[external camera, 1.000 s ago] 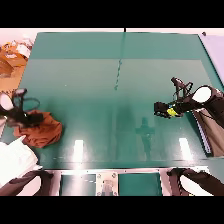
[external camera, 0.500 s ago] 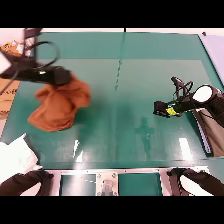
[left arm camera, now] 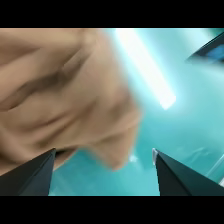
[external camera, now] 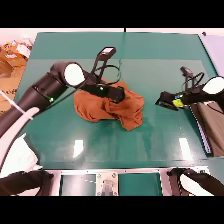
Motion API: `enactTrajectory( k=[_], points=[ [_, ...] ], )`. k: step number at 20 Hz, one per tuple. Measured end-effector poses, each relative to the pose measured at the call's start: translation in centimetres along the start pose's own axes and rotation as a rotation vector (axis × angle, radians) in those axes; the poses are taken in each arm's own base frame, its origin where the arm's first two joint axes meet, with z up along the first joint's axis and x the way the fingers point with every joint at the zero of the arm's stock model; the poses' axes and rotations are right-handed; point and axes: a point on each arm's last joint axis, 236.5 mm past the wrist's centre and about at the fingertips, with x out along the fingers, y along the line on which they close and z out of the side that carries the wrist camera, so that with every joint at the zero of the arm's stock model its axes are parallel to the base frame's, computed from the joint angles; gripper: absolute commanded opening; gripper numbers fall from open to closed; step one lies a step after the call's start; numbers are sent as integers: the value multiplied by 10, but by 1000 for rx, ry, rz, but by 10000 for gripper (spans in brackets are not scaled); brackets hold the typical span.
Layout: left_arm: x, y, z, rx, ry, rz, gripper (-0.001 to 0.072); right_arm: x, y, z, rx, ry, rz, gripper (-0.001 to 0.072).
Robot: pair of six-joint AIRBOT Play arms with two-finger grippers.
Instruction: Fold the shirts.
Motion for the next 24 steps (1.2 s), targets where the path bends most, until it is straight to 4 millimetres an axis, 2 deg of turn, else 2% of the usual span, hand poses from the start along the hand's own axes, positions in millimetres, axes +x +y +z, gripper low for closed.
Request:
enactTrajectory(
  k=[3,5,8,10,12,14,18,19,20,21,22,24],
  points=[
    [-22,70,-10,-98,71,104,718,-13,-26,19,55,-39,-20,505],
    [-40,121,-22,-198,107,174,718,-10,-40,25,81,-33,-23,504],
    [-55,192,-51,-377,130,265,718,14,-42,29,102,18,24,502],
    [-52,227,-68,-472,114,299,717,37,-34,32,101,48,86,495],
    [-36,251,-80,-539,98,305,718,61,-17,34,93,76,165,491],
    [-12,264,-82,-588,65,271,717,85,-2,35,96,99,228,491],
    [34,271,-75,-680,0,153,716,126,25,34,110,148,315,486],
    [40,273,-70,-698,-29,132,685,135,30,33,109,163,327,381],
    [45,272,-66,-716,-47,108,438,142,34,34,107,168,334,205],
    [49,274,-66,-718,-54,105,150,147,38,35,102,174,342,120],
    [54,275,-70,-719,-46,99,25,149,42,37,94,175,350,15],
    [56,274,-66,-709,-58,83,23,149,47,44,64,165,364,16]
  ],
)
